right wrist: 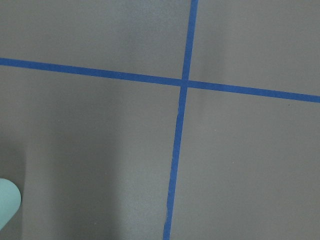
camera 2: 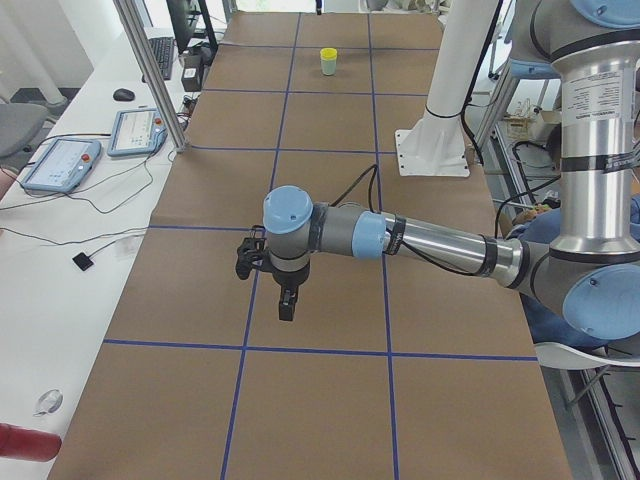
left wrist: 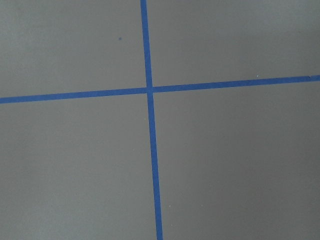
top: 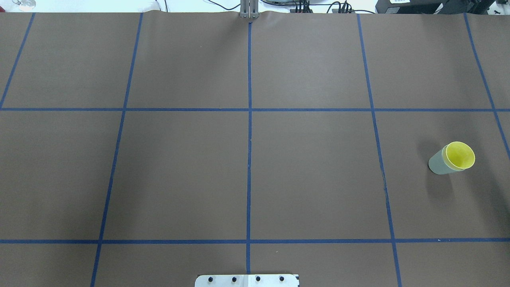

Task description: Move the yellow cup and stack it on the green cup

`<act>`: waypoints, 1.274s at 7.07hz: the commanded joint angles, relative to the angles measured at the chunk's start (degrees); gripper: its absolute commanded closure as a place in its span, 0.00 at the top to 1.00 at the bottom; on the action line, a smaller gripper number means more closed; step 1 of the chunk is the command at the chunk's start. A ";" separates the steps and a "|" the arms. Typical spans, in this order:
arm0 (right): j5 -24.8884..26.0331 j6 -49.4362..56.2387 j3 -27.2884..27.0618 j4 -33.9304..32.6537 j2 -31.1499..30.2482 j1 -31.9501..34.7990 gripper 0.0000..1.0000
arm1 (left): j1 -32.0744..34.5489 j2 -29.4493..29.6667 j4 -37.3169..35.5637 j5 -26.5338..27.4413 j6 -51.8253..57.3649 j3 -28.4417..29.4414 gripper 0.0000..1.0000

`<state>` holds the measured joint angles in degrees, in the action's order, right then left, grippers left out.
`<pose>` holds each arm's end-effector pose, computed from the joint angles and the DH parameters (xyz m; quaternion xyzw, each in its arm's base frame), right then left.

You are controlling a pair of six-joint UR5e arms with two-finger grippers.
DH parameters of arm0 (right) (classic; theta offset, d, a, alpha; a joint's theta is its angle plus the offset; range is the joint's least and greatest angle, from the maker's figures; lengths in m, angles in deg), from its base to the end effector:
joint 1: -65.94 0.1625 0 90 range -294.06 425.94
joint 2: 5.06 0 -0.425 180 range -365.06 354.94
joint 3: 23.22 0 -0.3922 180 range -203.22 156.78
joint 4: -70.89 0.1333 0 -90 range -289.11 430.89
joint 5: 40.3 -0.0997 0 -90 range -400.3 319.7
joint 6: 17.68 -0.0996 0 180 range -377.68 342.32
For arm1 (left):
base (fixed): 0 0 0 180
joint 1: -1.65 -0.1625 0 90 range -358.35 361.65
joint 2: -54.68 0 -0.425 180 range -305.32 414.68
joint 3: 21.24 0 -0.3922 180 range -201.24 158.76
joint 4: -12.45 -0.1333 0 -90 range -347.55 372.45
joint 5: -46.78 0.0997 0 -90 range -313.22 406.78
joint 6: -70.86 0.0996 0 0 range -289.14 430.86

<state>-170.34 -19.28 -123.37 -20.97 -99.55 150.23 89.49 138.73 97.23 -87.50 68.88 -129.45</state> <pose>0.0230 -0.4661 0.6170 0.0093 -0.3434 -0.0450 0.9380 -0.0469 -0.4490 0.5605 0.0432 0.3780 0.0246 0.9245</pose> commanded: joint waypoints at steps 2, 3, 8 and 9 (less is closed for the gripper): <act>-1.27 -0.06 0.13 0.01 0.01 0.09 1.00 | -0.04 -1.07 -0.14 -0.46 0.14 -1.90 1.00; -1.27 -0.06 -0.13 0.01 -0.08 0.09 1.00 | -0.21 -1.25 -0.14 -0.55 0.14 -1.39 1.00; -1.62 -0.15 -0.83 0.01 -0.25 0.09 1.00 | -0.13 -4.33 -0.22 -0.46 0.23 -0.07 1.00; -2.14 -0.15 -0.83 -0.16 -0.25 0.09 1.00 | -0.13 -4.33 -0.14 -0.55 0.31 0.02 1.00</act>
<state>-172.00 -19.43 -124.09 -20.99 -99.74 150.32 89.35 134.51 97.03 -87.97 69.12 -129.52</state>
